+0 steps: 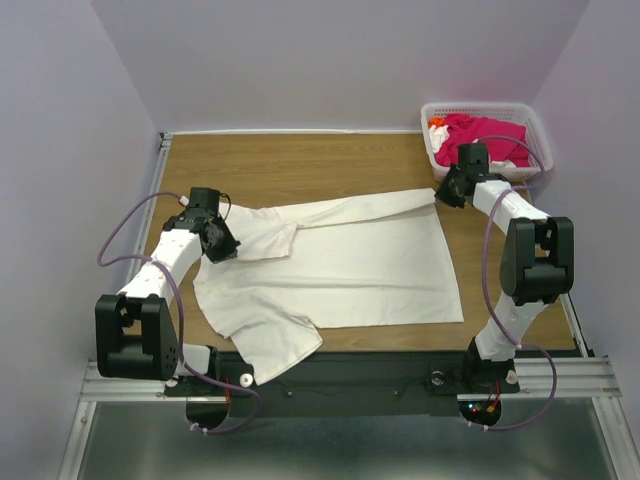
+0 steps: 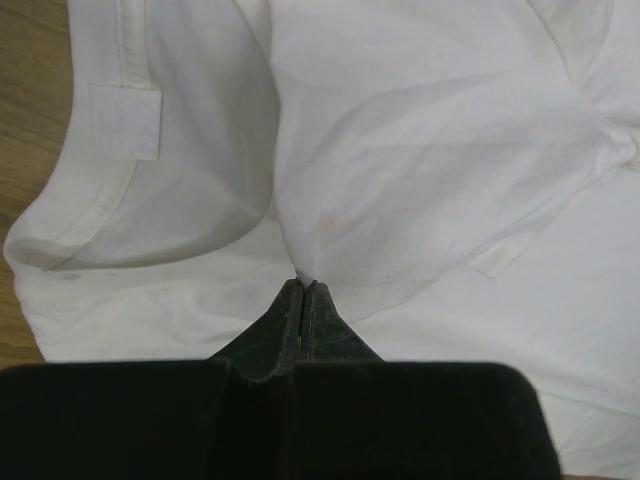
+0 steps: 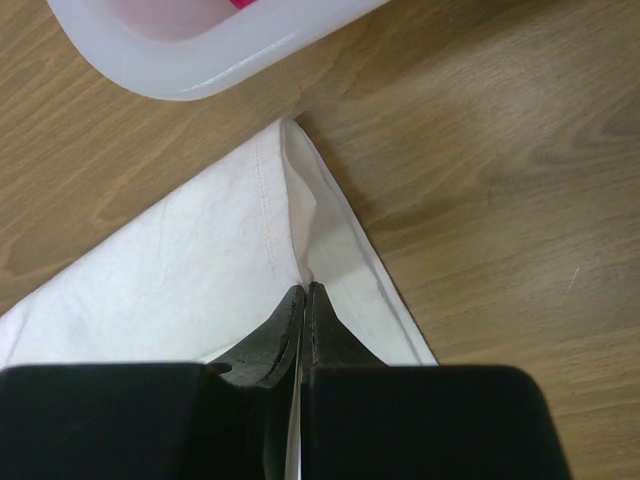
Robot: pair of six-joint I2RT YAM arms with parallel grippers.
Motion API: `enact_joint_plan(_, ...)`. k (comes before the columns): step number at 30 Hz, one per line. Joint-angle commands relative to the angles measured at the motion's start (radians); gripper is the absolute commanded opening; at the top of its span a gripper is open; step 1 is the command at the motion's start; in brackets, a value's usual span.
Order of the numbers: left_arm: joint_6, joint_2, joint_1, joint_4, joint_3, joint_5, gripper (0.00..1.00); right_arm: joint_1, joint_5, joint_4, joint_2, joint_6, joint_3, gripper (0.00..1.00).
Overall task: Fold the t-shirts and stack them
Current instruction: Fold the tshirt
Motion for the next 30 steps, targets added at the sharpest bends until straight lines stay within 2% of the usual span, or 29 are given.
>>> enact_joint_plan(1, -0.026, -0.024, 0.002, 0.043, -0.058, 0.046, 0.00, -0.009, 0.000, 0.000, -0.015, -0.005, -0.021, 0.01)
enact_joint_plan(7, -0.052, -0.035, 0.002, 0.062, -0.098, 0.067, 0.00, -0.010, 0.011, -0.008, 0.007, -0.005, -0.058, 0.01)
enact_joint_plan(12, -0.093, -0.085, 0.002, 0.066, -0.110, 0.038, 0.14, -0.009, 0.022, -0.016, 0.021, 0.004, -0.073, 0.05)
enact_joint_plan(14, -0.112, -0.101, 0.004, 0.077, -0.115, 0.050, 0.15, -0.009, 0.026, -0.017, 0.016, 0.004, -0.073, 0.05)
enact_joint_plan(20, -0.149, -0.096, 0.002, 0.119, -0.160, 0.168, 0.15, -0.009, 0.028, -0.023, 0.016, -0.004, -0.066, 0.11)
enact_joint_plan(21, -0.150, -0.095, 0.004, 0.126, -0.171, 0.181, 0.23, -0.009, 0.026, -0.025, 0.016, -0.002, -0.064, 0.19)
enact_joint_plan(23, -0.152, -0.098, 0.004, 0.125, -0.174, 0.167, 0.42, -0.009, 0.026, -0.030, 0.014, -0.004, -0.064, 0.27)
enact_joint_plan(24, -0.150, -0.101, 0.004, 0.122, -0.164, 0.155, 0.62, -0.009, 0.026, -0.030, 0.010, -0.002, -0.061, 0.32)
enact_joint_plan(25, -0.150, -0.107, 0.004, 0.120, -0.159, 0.143, 0.70, -0.009, 0.026, -0.030, 0.005, -0.005, -0.060, 0.35)
enact_joint_plan(27, -0.138, -0.113, 0.027, 0.119, -0.127, 0.117, 0.83, -0.009, 0.025, -0.031, -0.009, -0.008, -0.044, 0.38)
enact_joint_plan(30, -0.100, -0.092, 0.082, 0.137, -0.066, 0.084, 0.84, -0.009, -0.006, -0.030, -0.018, -0.028, -0.015, 0.38)
